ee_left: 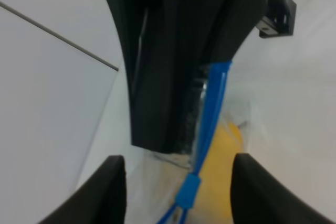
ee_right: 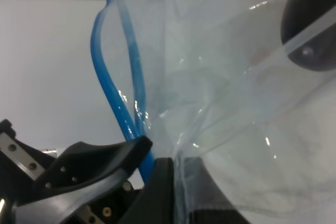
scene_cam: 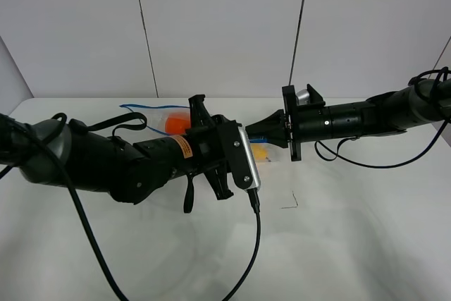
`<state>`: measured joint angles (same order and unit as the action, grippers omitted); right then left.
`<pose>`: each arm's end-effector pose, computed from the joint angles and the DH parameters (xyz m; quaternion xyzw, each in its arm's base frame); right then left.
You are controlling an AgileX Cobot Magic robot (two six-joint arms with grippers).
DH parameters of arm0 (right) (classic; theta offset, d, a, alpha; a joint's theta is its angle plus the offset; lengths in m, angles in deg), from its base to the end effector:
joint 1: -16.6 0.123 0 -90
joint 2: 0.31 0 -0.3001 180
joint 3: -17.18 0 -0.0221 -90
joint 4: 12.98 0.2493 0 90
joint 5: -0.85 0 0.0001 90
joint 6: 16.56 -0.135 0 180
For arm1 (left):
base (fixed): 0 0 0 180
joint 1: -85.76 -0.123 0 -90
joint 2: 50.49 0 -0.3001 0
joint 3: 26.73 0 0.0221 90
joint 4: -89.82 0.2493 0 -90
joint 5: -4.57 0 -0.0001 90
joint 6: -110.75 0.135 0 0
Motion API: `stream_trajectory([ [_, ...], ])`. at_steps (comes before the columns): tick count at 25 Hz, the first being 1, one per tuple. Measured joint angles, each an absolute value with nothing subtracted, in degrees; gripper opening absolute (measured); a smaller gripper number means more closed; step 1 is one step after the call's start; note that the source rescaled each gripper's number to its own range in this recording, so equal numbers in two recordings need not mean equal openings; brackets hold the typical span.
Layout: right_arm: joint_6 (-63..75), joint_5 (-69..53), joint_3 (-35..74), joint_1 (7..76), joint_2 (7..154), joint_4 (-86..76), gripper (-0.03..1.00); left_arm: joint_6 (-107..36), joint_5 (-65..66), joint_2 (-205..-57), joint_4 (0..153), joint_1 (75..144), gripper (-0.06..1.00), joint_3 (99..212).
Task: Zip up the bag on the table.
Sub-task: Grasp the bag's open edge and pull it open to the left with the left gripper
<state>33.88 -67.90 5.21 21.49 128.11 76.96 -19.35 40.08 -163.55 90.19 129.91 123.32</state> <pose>0.3813 0.1589 0.1424 0.0484 0.7985 0.5973 0.0577 0.2966 -0.2887 0.1726 0.5922 0.5474 0.0297 0.5906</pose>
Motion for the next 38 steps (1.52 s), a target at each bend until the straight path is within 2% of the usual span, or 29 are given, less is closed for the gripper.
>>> stream_trajectory([
  [3,33.88,-67.9,5.21,21.49,128.11,76.96,0.0,-19.35,41.01,-163.55,90.19,129.91,0.48,123.32],
  [9,33.88,-67.9,5.21,21.49,128.11,76.96,0.0,-19.02,40.83,-163.55,90.19,129.91,0.27,123.32],
  [19,33.88,-67.9,5.21,21.49,128.11,77.13,0.0,-17.53,40.47,-163.55,90.19,129.91,0.2,123.32],
  [24,33.81,-67.9,5.21,21.49,128.11,77.37,0.0,-17.43,40.18,-163.55,90.25,129.91,0.04,123.32],
  [38,33.74,-67.9,5.21,21.49,128.11,77.48,0.0,-14.22,40.18,-163.55,89.82,129.91,0.0,123.32],
])
